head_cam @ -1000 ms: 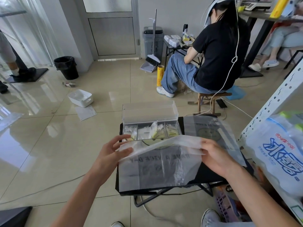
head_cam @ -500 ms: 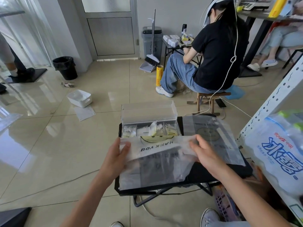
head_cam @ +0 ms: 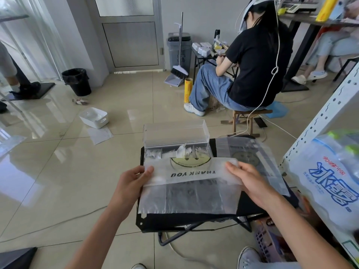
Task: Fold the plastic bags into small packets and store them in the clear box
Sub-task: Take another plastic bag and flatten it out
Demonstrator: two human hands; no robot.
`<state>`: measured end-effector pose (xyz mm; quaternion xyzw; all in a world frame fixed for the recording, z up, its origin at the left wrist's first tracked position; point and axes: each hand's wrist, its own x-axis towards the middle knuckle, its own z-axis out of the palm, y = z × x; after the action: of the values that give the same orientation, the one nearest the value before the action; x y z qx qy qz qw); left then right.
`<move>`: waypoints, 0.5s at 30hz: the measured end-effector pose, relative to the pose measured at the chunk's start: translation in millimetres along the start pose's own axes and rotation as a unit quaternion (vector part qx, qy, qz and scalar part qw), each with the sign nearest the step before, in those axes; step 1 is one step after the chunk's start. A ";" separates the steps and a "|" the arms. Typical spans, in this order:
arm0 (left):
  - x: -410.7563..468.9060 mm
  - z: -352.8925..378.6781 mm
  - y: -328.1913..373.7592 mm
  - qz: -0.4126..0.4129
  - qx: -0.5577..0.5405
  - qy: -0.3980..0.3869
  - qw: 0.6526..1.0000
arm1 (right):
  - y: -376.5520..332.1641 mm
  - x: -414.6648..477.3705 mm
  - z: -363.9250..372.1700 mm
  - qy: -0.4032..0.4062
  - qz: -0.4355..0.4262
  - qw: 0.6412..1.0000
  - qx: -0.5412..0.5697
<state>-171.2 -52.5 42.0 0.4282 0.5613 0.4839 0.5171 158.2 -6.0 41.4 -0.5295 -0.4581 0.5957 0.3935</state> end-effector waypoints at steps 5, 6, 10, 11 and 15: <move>-4.3 1.6 0.5 -0.080 -0.074 -0.104 0.989 | 5.3 -2.7 10.8 0.015 -0.019 1.000 0.017; -4.7 1.2 -0.6 -0.076 -0.056 -0.122 0.988 | 5.3 -2.4 12.2 0.021 -0.016 0.999 0.032; -2.6 -6.4 -5.6 -0.065 -0.049 -0.134 0.988 | -0.6 -4.5 2.9 -0.059 0.041 0.995 0.071; -2.4 -8.2 -4.4 -0.063 -0.050 -0.134 0.988 | -0.7 -5.1 -1.9 -0.090 0.051 0.992 0.069; -2.8 -13.7 0.2 -0.059 -0.053 -0.134 0.988 | 0.3 -5.1 -10.8 -0.091 0.047 0.993 0.055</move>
<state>-184.5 -56.5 42.6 0.4270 0.4848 0.4198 0.6375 169.5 -9.6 42.3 -0.4713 -0.4336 0.6836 0.3501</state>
